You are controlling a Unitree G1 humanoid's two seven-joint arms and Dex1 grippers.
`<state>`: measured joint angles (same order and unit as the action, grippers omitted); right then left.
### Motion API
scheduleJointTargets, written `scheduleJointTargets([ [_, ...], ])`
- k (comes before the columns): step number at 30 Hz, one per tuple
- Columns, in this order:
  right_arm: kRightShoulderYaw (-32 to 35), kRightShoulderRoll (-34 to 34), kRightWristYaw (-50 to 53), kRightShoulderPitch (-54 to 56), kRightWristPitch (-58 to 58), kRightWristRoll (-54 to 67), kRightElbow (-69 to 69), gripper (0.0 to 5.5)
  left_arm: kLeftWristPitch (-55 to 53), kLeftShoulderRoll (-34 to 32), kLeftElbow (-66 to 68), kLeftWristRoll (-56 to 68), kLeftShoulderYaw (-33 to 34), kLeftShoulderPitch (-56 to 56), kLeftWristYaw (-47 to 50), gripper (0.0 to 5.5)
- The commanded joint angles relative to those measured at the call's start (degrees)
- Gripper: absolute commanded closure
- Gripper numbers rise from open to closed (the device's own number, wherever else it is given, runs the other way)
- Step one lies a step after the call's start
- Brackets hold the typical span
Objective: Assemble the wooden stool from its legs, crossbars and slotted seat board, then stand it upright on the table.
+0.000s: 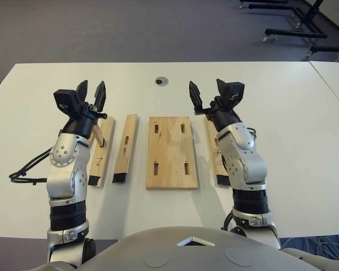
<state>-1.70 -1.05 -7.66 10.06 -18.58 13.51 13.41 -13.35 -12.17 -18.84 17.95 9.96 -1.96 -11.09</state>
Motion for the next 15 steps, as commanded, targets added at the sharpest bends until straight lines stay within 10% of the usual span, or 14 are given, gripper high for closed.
scheduleJointTargets([
  [1,0.19,-0.6,0.67,-0.73,0.14,0.11,0.12,0.7,-3.27,-1.8,-0.59,1.08,0.46,-0.13,-1.19,3.12],
  [15,-2.08,-2.74,3.03,-6.78,2.43,-1.77,3.18,0.7,-4.72,-9.65,-3.46,9.14,9.24,-5.75,-7.29,3.12],
])
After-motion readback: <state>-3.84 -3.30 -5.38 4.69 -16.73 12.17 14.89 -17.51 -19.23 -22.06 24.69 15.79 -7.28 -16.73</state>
